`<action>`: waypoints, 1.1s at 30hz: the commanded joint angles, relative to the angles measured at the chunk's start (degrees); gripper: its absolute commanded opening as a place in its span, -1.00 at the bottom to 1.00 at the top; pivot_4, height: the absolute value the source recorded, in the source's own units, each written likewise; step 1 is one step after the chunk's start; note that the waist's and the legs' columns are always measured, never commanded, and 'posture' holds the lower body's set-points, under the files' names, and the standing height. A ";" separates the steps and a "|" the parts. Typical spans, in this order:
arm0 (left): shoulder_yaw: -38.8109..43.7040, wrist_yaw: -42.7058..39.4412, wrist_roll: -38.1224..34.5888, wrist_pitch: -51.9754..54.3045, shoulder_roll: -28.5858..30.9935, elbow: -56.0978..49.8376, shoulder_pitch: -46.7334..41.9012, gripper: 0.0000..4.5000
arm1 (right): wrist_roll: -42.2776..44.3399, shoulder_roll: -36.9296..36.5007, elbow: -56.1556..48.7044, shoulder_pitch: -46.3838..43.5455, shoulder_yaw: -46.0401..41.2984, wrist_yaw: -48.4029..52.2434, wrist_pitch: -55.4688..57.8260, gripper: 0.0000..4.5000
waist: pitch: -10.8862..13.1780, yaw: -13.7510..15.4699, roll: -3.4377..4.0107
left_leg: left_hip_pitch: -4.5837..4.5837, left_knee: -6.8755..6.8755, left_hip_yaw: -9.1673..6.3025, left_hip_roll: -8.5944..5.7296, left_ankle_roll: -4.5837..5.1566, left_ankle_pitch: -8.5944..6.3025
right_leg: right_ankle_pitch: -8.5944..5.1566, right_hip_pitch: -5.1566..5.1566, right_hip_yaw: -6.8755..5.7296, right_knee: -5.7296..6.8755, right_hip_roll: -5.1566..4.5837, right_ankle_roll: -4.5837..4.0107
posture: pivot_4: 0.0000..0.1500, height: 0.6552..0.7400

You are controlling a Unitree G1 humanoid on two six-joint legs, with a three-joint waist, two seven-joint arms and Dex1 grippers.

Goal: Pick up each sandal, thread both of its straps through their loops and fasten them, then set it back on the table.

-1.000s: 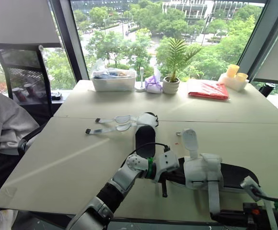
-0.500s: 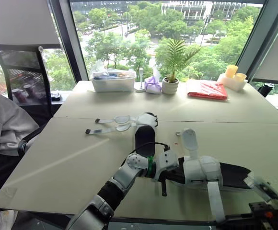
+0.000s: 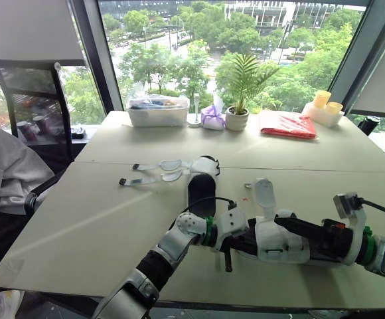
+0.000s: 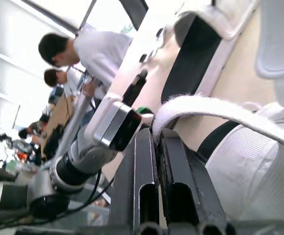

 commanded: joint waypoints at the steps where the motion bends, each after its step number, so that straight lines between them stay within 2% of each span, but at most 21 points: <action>1: -0.43 1.14 1.37 0.86 0.54 0.32 0.74 -1.00 | -0.65 -0.52 1.14 1.29 -2.08 0.61 -1.08 -0.34 | -0.01 0.00 0.01 | 0.00 0.00 0.00 0.00 0.00 0.00 | 0.00 0.00 0.00 0.00 0.00 0.00 | 1.00 0.97; 4: -0.49 1.19 1.41 0.77 0.66 0.26 0.82 -1.00 | -3.14 -2.02 0.11 2.54 -1.64 3.12 -2.36 0.34 | -0.02 -0.05 0.02 | -0.01 -0.01 0.00 0.00 0.03 0.01 | 0.00 -0.01 0.00 0.00 0.00 0.01 | 1.00 0.97; 12: -0.72 0.93 1.25 0.33 0.74 0.42 0.75 -1.00 | -7.48 -4.79 6.46 -3.19 -2.20 5.88 -5.70 0.34 | -0.02 -0.13 0.03 | 0.02 0.02 0.00 0.00 -0.05 -0.03 | 0.01 -0.01 0.00 0.01 0.00 0.00 | 1.00 0.97; 18: -0.72 1.05 1.27 0.27 0.72 0.27 0.91 -1.00 | -8.71 -4.37 6.33 -3.70 -1.65 5.86 -5.47 0.34 | -0.02 -0.05 0.03 | -0.03 -0.07 0.00 0.00 0.04 0.02 | 0.03 -0.09 0.00 0.01 0.00 0.04 | 1.00 0.97; 21: -0.69 1.20 1.22 0.43 0.72 0.15 1.02 -1.00 | -13.68 -4.07 6.33 -5.37 -0.91 4.31 -10.23 0.34 | -0.03 -0.16 0.04 | -0.03 -0.06 0.00 0.00 0.01 0.00 | 0.03 -0.08 0.00 0.01 -0.01 0.03 | 1.00 0.97; 27: -0.70 0.98 1.14 0.47 0.41 0.63 0.64 -1.00 | -30.51 -7.83 9.44 -13.42 9.21 5.88 -21.74 0.34 | -0.06 -0.21 0.10 | -0.01 -0.03 0.02 0.00 -0.05 -0.03 | 0.03 -0.11 0.00 0.02 -0.01 0.03 | 1.00 0.97; 33: -0.27 1.34 1.08 0.34 -0.25 1.75 0.09 -1.00 | -37.31 -9.19 17.90 -22.80 19.24 13.72 -21.34 0.34 | -0.05 -0.04 0.09 | -0.03 -0.05 0.02 0.00 -0.04 -0.03 | 0.04 -0.11 0.00 -0.01 -0.01 0.02 | 1.00 0.97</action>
